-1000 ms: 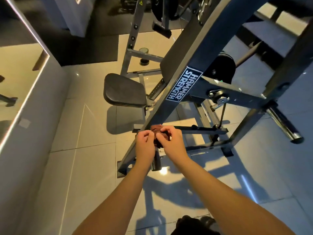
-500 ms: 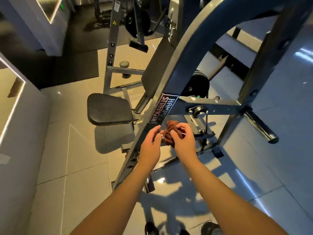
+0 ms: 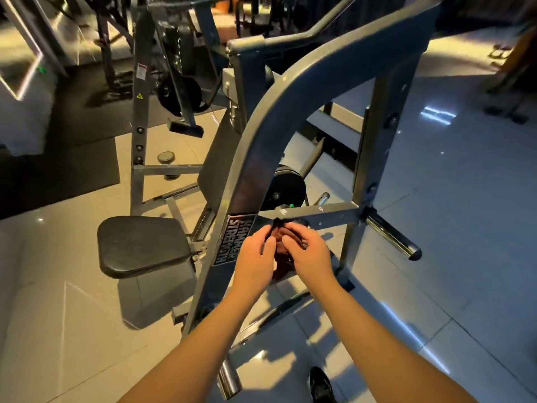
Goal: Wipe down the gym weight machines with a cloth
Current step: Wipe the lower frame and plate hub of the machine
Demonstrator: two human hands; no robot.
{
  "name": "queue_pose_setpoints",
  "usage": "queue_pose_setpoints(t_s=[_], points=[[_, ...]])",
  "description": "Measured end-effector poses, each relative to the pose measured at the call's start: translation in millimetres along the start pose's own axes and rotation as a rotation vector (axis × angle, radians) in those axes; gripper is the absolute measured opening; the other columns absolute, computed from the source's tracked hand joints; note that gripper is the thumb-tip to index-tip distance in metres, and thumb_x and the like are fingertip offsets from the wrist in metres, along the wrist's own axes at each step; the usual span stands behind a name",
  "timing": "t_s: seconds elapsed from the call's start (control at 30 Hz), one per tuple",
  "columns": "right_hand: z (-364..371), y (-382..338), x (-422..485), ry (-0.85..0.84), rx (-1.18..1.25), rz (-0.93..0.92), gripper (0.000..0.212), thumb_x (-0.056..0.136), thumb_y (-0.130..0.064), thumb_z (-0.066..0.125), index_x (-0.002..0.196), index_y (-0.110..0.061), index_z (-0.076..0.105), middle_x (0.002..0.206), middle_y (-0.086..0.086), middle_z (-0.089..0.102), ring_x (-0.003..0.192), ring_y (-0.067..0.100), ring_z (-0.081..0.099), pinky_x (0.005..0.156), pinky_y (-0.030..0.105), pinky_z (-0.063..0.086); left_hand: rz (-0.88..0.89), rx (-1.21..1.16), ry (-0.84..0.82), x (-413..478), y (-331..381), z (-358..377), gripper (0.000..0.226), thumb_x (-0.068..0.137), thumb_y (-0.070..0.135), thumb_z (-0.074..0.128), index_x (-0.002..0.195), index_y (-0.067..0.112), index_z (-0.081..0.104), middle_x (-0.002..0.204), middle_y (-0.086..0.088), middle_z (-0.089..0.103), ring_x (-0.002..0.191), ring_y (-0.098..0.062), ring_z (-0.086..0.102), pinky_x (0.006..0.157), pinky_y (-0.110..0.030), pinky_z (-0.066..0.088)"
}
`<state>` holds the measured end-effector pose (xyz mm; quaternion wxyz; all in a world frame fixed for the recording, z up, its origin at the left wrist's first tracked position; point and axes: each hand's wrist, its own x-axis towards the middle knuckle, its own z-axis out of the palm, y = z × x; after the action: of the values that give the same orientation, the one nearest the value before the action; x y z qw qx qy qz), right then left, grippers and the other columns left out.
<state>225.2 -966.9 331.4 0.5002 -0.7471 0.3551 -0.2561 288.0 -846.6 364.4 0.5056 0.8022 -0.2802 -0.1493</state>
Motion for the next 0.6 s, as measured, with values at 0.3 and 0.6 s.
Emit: queue_pose_setpoints(t_s=[0.3,0.6], points=[[-13,-16,67,-0.295,-0.04,-0.032,0.027,0.096,-0.004,0.057,0.118,-0.014,0.066,0.11,0.002,0.061,0.109,0.019,0.059,0.098,0.03,0.05,-0.137,0.624,0.059,31,13,33,0.035,0.105,0.029,0.041,0.102,0.006,0.067,0.099,-0.016,0.068,0.092,-0.033,0.062,0.081,-0.043,0.051],[-24,36,138,-0.253,-0.499,-0.14,0.035,0.102,-0.047,0.042,0.121,-0.033,0.069,0.126,0.004,0.063,0.117,0.028,0.057,0.103,0.049,0.042,-0.189,0.612,0.16,36,12,54,0.046,0.109,0.032,0.039,0.151,0.016,0.045,0.155,-0.005,0.046,0.145,-0.023,0.039,0.118,-0.025,0.022]])
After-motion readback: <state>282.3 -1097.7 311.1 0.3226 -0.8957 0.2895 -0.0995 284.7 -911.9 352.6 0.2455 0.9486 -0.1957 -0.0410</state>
